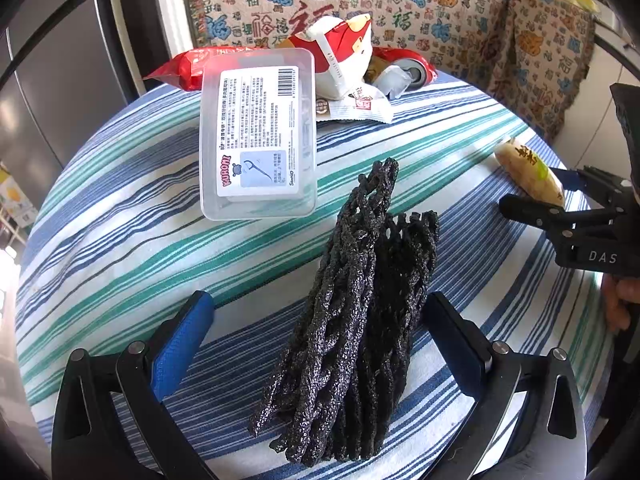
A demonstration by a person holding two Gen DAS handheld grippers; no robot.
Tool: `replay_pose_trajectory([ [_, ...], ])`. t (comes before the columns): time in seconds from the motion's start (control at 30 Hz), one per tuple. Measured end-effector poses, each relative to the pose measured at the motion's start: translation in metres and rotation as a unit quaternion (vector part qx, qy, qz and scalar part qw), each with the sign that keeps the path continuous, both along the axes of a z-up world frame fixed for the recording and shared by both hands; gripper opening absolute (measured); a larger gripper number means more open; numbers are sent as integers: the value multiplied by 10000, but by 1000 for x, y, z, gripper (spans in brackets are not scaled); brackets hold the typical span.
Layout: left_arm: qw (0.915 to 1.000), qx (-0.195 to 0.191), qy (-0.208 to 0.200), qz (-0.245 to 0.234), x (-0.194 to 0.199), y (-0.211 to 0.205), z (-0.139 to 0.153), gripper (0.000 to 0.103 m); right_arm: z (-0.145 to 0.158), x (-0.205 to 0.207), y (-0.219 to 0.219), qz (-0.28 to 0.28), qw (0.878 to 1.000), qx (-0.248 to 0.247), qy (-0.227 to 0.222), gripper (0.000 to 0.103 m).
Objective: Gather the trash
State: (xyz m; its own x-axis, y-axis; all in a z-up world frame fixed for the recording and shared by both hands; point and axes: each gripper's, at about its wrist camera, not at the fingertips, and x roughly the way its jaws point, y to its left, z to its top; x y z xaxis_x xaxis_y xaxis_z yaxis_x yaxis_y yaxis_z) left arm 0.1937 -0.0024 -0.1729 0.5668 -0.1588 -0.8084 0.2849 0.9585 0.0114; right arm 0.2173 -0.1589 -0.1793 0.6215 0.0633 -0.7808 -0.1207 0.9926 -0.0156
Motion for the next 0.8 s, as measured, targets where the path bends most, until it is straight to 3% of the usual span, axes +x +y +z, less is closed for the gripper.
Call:
replay_pose_trajectory([
  [0.23, 10000, -35, 13, -6, -1, 3, 0, 102, 4, 19, 3, -276, 9981, -37, 544, 91],
  [0.47, 10000, -50, 9, -7, 2, 12, 0, 103, 1, -2, -8, 60, 9999, 95, 98, 91],
  [0.67, 9999, 26, 11, 113, 0, 11, 0, 102, 3, 8, -5, -6, 9998, -1, 218, 93],
  [0.8, 9999, -43, -28, -142, -9, 12, 11, 99, 5, 6, -10, 14, 9983, -63, 574, 93],
])
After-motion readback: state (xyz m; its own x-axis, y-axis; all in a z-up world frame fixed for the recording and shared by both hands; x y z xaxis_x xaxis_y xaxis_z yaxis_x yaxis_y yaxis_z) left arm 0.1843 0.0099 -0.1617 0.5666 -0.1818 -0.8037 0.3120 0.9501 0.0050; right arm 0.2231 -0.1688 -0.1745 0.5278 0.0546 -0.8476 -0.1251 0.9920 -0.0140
